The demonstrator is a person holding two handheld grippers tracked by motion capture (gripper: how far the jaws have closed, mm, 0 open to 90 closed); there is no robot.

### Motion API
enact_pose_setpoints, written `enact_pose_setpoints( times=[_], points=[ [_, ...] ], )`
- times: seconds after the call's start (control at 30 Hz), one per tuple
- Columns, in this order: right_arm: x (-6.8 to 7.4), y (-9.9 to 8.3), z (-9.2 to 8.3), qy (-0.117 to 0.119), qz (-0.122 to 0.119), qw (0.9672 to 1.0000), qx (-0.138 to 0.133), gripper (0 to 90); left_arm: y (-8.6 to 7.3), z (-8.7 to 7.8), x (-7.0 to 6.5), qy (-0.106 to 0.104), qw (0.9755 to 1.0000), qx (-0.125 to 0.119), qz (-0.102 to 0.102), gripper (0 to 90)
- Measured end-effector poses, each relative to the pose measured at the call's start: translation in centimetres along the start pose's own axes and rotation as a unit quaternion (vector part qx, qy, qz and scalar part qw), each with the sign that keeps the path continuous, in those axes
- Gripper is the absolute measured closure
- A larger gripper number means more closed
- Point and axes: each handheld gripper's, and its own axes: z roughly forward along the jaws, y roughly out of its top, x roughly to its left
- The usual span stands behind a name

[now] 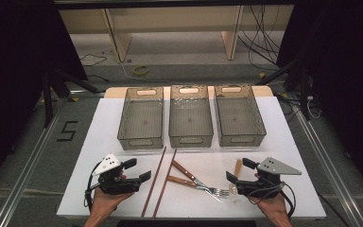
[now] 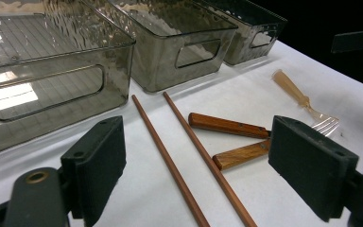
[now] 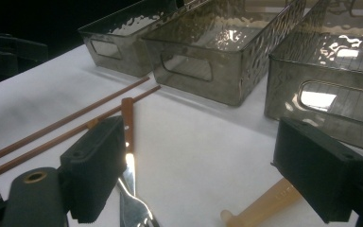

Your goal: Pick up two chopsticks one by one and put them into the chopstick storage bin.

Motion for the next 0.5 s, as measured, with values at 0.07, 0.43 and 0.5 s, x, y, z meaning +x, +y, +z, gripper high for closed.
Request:
enact_pose_setpoints(
  times=[0.07,0.43,0.5],
  points=[
    [0.01,0.01,-0.01,-0.001,-0.001,1.0000,0.000,18.7,0.00,0.02,-0.02,0.002,1.0000,0.002,0.002,19.0],
    [0.07,0.10,-0.04,0.001,-0.002,1.0000,-0.002,19.3,0.18,0.45,-0.18,0.012,0.9994,0.033,-0.002,18.7],
    [0.04,0.11,-0.01,0.003,-0.002,1.0000,-0.002,19.5,0.35,0.68,-0.27,0.019,0.9984,0.052,0.005,19.4]
  ],
)
